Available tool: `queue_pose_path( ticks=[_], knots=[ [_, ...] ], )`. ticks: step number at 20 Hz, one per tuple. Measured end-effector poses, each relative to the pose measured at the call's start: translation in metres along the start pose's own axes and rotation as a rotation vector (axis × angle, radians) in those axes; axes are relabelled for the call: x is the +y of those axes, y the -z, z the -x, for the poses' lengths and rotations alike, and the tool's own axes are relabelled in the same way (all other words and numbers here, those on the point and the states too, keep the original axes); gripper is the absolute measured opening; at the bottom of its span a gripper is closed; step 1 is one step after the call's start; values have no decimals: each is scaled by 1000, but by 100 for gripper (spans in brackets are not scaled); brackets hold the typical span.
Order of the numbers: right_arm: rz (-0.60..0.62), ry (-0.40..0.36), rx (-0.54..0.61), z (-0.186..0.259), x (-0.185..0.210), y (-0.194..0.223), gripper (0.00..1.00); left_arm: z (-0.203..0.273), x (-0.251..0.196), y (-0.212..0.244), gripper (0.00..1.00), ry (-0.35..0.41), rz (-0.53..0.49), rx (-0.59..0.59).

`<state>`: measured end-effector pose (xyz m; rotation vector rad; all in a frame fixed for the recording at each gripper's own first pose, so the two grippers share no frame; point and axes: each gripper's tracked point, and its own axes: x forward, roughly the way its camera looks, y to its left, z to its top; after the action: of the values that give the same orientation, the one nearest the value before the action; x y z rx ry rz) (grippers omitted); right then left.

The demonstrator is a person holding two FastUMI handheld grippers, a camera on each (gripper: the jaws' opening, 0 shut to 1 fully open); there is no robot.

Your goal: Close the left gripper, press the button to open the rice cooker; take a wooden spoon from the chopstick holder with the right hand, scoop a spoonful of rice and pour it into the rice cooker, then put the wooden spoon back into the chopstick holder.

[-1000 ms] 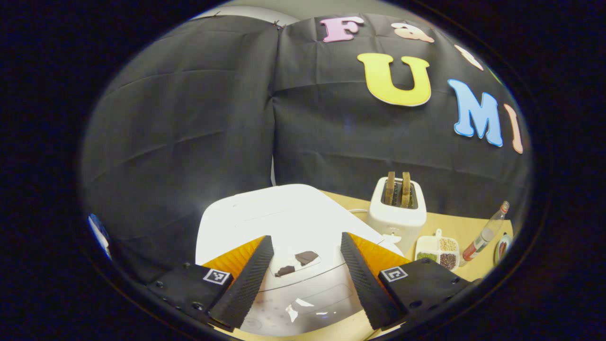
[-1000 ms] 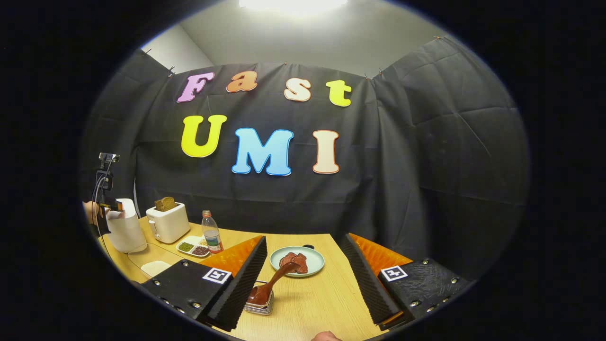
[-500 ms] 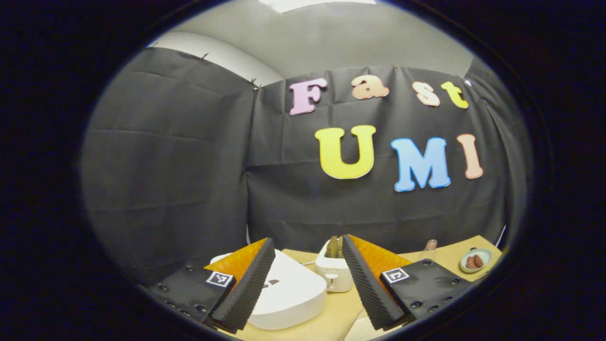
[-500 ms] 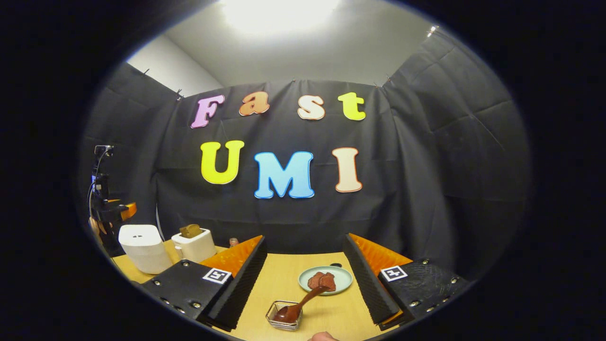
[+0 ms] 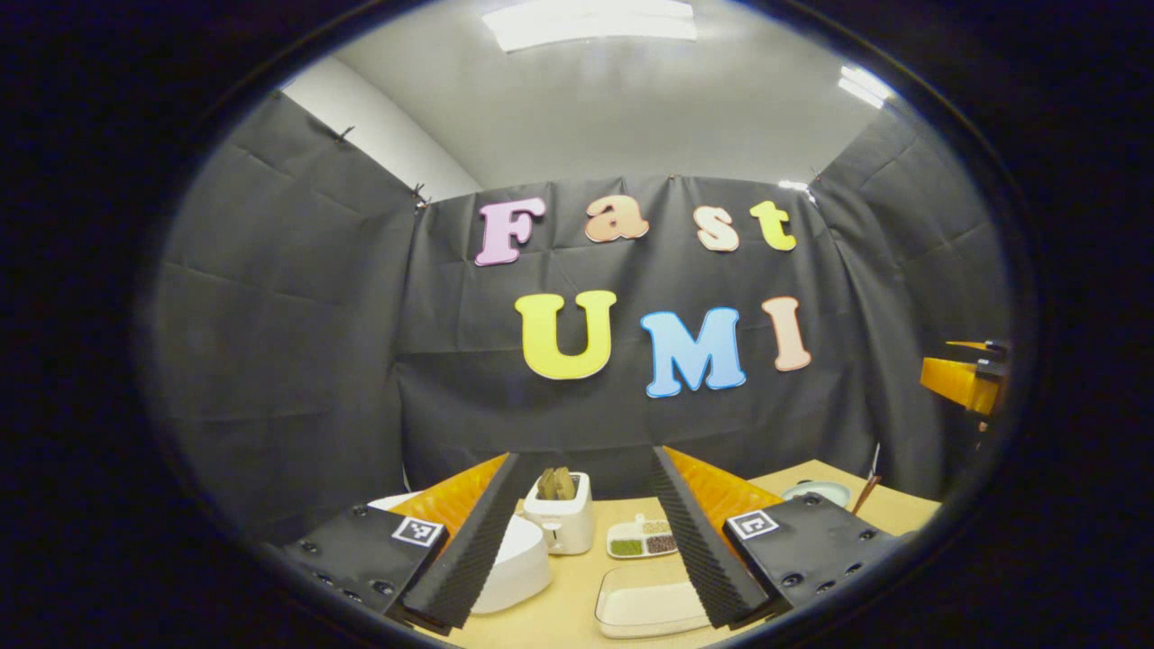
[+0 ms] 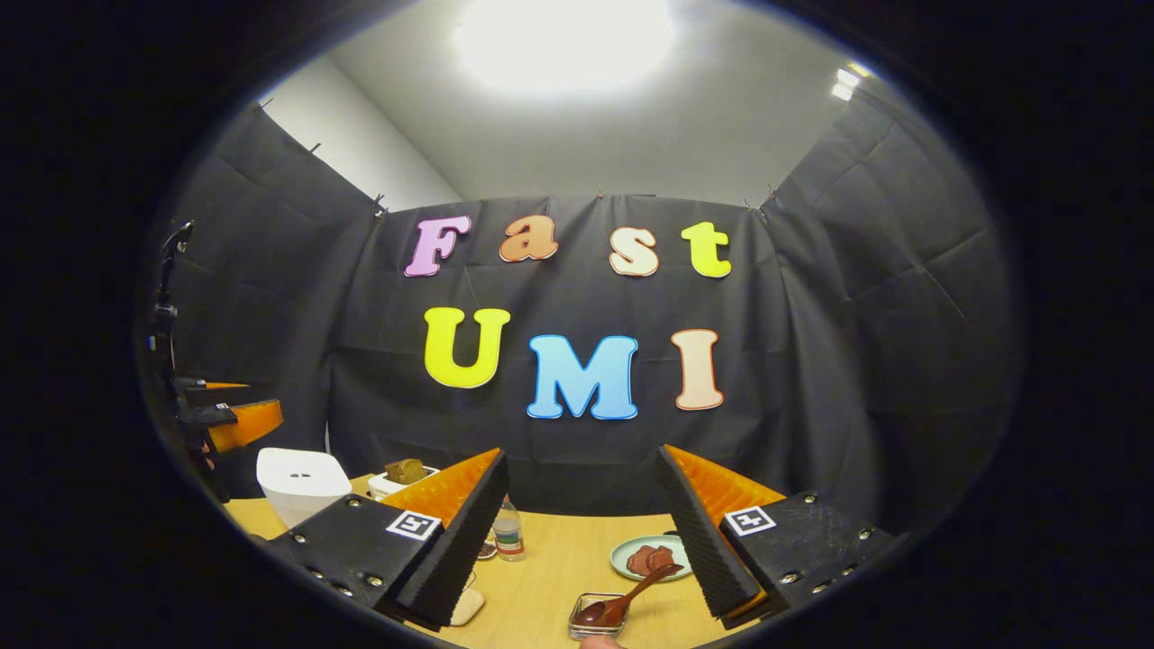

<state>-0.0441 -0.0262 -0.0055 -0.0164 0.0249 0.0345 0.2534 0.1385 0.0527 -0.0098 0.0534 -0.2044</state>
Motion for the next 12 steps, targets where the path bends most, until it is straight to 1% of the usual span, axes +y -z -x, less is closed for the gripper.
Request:
queue_pose_path(
  ticks=[2, 5, 10, 12],
  knots=[
    [4, -27, -17, 8, 18, -5, 99, 18, 2, 8, 98, -9, 22, 4],
    [28, -14, -45, 19, 23, -13, 99, 45, 8, -2, 98, 1, 12, -33],
    [11, -9, -58, 30, 31, -21, 98, 59, 4, -14, 98, 32, 25, -67],
    [13, 0, -57, 35, 31, -21, 99, 63, 0, -16, 98, 44, 27, -60]
  ],
)
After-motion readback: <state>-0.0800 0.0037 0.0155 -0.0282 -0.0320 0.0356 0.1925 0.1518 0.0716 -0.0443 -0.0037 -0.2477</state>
